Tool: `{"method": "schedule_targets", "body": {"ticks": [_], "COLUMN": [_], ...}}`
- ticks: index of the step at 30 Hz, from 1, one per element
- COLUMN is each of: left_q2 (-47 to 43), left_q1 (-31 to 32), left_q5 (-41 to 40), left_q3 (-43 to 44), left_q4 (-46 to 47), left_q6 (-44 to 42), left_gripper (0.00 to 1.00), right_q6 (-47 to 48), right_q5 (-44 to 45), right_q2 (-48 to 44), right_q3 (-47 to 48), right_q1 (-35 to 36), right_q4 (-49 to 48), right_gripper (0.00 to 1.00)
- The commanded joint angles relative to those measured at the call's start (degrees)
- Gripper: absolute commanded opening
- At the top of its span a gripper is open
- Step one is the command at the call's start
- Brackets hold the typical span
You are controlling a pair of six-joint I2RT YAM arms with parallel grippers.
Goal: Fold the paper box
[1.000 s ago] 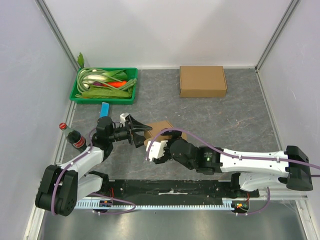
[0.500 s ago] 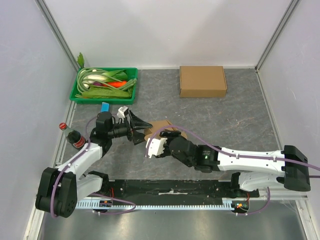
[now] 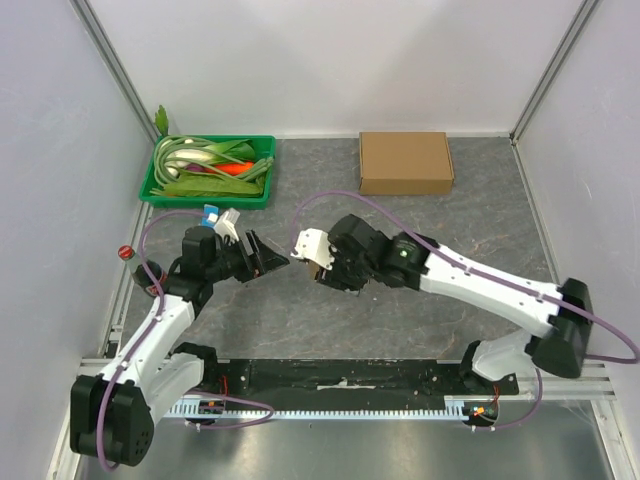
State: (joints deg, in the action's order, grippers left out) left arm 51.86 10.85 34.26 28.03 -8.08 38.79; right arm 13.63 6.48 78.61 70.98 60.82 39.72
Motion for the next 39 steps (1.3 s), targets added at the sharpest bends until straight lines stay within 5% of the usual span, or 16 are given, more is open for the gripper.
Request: {"method": "schedule_targets", "body": {"ticks": [1, 10, 14, 17, 23, 29, 33, 39], "left_q2": [1.0, -3.9, -3.6, -5.1, -10.0, -5.3, -1.1, 0.9], "left_q1": [1.2, 4.1, 5.8, 9.5, 23.3, 29.4, 32.8, 36.5], "left_q5": [0.9, 9.3, 9.4, 3.7, -16.4, -19.8, -22.3, -27.1], "left_q3": [2.4, -5.4, -10.1, -11.2, -13.7, -11.0, -7.3, -5.4], "left_q4": [0.8, 14.1, 28.4, 28.7, 27.1, 27.3, 25.8, 27.2], "left_q6": [-9.0, -2.5, 4.2, 3.9, -2.8, -11.5, -18.9, -30.7], "left_gripper": [0.75, 0.79, 0.74, 0.72, 0.79, 0.79, 0.67, 0.72], "right_q6": [-2.5, -1.8, -2.2, -3.1, -5.2, -6.3, -6.7, -6.7], "right_q5": [-14.7, -12.8, -12.6, -12.7, -10.7, -8.2, -7.5, -10.3], "right_q2": [7.9, 17.0, 18.5, 17.5, 10.4, 2.6, -3.3, -7.4], "right_q3": [6.4, 11.4, 10.2, 7.3, -2.3, -9.5, -14.1, -18.9], "right_q1": [-3.3, -6.0, -6.0, -5.9, -6.0, -6.1, -7.0, -8.6], "right_q4": [17.3, 21.3, 20.1, 17.2, 6.5, 0.9, -3.5, -7.6], "right_gripper": [0.56, 0.59, 0.71, 0.79, 0.91, 0.95, 0.95, 0.92]}}
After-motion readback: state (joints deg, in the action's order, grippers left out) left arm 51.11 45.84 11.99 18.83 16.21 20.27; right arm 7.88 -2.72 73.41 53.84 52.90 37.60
